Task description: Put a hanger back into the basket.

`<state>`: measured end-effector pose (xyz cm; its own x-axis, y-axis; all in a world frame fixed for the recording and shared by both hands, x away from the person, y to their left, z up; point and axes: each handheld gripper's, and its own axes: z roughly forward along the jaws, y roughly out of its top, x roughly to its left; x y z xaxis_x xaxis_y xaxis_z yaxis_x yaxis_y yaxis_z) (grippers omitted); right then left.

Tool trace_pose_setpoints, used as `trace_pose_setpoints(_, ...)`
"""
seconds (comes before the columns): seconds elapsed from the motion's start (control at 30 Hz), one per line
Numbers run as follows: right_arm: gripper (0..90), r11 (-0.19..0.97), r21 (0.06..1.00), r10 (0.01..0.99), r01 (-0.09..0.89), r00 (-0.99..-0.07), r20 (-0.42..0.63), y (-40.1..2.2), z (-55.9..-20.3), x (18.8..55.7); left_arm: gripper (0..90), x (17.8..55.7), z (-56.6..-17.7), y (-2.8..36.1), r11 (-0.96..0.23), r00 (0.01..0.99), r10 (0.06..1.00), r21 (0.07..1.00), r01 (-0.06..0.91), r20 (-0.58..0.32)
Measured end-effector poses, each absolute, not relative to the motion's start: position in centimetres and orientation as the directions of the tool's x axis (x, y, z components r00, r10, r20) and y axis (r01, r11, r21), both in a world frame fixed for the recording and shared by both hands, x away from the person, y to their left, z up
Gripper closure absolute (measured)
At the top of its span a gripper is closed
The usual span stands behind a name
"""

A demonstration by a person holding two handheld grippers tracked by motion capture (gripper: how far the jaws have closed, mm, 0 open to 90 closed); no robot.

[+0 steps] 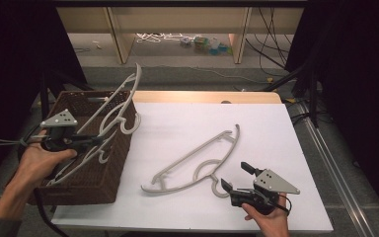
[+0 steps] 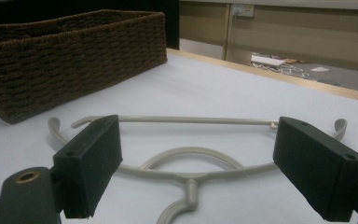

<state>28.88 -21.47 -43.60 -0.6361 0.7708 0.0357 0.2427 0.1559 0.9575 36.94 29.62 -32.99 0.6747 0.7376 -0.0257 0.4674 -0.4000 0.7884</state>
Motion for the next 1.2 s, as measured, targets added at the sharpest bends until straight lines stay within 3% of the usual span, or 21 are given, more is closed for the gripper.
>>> trace_pose_setpoints(0.73, 16.1, 0.152, 0.955, 0.775, 0.254, -0.630, 0.044, -21.6, -43.7, 29.0, 81.2, 37.0, -34.6, 35.3, -0.518, 0.695, 0.717, 0.704, 0.486, 0.048)
trace_pose_setpoints(1.2, 16.2, 0.144, 0.959, 0.781, 0.246, -0.624, 0.043, -21.7, -43.7, 29.1, 81.2, 36.9, -36.2, 36.6, -0.533, 0.691, 0.723, 0.657, 0.534, 0.024)
